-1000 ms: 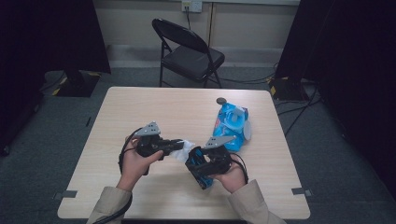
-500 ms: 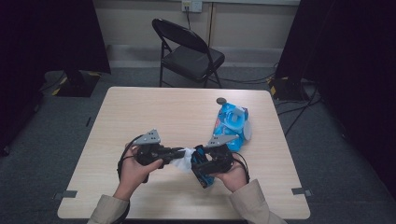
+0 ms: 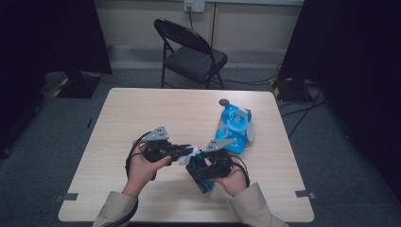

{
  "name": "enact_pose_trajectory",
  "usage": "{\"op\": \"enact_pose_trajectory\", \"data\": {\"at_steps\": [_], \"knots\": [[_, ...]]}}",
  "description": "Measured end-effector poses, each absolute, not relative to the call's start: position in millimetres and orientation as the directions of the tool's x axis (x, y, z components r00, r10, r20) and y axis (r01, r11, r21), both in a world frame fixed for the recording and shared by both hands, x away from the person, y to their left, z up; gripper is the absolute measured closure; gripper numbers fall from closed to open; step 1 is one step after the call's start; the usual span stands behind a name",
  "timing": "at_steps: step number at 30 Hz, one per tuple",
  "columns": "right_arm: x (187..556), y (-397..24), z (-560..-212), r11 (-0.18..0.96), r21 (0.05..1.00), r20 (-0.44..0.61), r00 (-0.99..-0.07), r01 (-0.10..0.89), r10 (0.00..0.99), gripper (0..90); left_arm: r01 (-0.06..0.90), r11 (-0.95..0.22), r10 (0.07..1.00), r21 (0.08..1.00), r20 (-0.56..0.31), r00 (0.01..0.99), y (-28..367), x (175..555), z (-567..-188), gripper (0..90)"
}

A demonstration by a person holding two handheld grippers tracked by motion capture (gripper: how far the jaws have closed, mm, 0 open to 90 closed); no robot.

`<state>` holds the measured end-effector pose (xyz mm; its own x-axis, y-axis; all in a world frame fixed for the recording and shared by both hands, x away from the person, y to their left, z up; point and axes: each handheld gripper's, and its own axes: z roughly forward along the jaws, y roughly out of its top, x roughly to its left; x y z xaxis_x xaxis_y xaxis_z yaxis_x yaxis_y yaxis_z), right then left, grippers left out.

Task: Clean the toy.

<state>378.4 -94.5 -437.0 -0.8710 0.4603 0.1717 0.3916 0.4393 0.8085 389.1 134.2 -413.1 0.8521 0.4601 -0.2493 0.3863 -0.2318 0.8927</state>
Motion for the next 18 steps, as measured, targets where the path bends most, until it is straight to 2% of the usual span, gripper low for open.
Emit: {"op": "enact_pose_trajectory", "data": {"at_steps": [18], "knots": [[373.6, -90.2, -432.9, 0.434, 0.818, 0.177, -0.884, 0.377, 0.433, 25.7, 0.425, -0.214, 0.529, 0.879, -0.262, 0.807, 133.4, 408.0, -427.5, 80.9]]}}
